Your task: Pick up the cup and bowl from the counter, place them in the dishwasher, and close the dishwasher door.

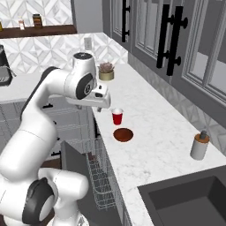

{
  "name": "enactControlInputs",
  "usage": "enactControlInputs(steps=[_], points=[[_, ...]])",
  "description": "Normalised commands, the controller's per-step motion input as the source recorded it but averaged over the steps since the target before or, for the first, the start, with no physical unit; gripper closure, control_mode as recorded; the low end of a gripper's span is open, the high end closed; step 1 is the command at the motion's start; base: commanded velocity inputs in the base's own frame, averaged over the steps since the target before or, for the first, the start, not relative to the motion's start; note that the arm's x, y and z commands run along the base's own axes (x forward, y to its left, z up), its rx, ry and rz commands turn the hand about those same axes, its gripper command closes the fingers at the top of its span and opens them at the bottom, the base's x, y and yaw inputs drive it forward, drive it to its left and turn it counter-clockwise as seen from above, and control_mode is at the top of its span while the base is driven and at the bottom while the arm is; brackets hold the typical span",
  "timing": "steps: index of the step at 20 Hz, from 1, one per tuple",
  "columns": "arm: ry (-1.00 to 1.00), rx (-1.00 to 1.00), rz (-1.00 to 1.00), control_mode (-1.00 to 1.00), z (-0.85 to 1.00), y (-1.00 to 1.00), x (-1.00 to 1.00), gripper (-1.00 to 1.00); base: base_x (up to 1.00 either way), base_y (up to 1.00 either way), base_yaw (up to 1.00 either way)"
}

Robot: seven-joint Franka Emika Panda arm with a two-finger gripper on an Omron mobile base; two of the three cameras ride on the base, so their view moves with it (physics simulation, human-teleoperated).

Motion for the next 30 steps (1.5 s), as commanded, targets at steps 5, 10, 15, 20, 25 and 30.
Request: enactControlInputs(steps=[5, 10, 15, 20, 25, 30], points=[[0.00, 0.00, 0.00, -1.00, -0.15, -0.57, 0.03, -1.00, 0.00, 0.00, 0.00], [0.00, -0.08, 0.00, -1.00, -0.43, -0.30, 0.50, -1.00, 0.00, 0.00, 0.00], [0.00, -0.23, 0.00, -1.00, -0.61, 0.00, 0.81, -1.00, 0.00, 0.00, 0.00], [0.00, -0.20, 0.00, -1.00, -0.65, 0.00, 0.84, -1.00, 0.00, 0.00, 0.00], [0.00, -0.07, 0.00, -1.00, -0.53, 0.00, 0.47, -1.00, 0.00, 0.00, 0.00], [0.02, 0.00, 0.01, -1.00, -0.57, -0.04, 0.22, -1.00, 0.00, 0.00, 0.00]])
